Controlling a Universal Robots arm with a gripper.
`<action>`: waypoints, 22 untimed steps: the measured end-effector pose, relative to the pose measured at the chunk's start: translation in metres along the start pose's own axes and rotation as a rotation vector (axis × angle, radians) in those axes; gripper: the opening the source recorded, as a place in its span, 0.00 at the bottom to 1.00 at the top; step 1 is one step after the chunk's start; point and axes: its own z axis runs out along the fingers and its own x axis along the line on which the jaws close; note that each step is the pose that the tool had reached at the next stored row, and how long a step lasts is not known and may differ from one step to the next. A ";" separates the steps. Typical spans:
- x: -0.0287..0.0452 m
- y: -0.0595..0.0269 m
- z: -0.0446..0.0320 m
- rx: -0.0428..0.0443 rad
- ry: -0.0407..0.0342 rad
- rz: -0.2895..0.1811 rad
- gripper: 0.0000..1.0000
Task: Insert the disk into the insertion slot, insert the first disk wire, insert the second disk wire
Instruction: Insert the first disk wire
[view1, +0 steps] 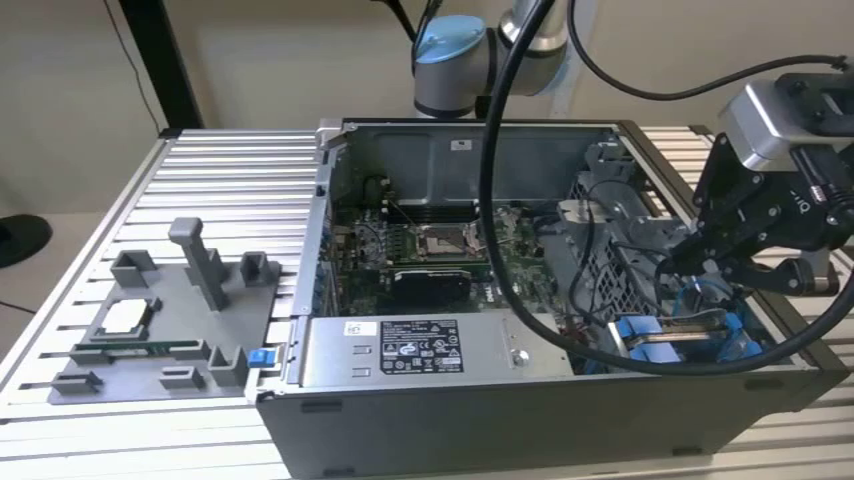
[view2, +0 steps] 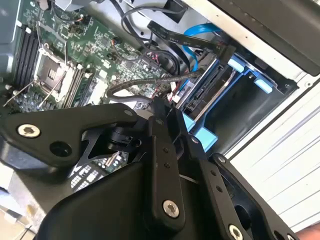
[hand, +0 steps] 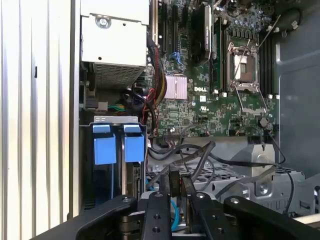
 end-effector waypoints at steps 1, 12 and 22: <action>0.0001 0.0000 0.0002 -0.0004 -0.0002 0.000 0.00; 0.0007 -0.0002 0.0026 -0.0008 -0.0007 0.004 1.00; 0.0009 0.0025 0.0032 0.0043 -0.0110 0.022 0.00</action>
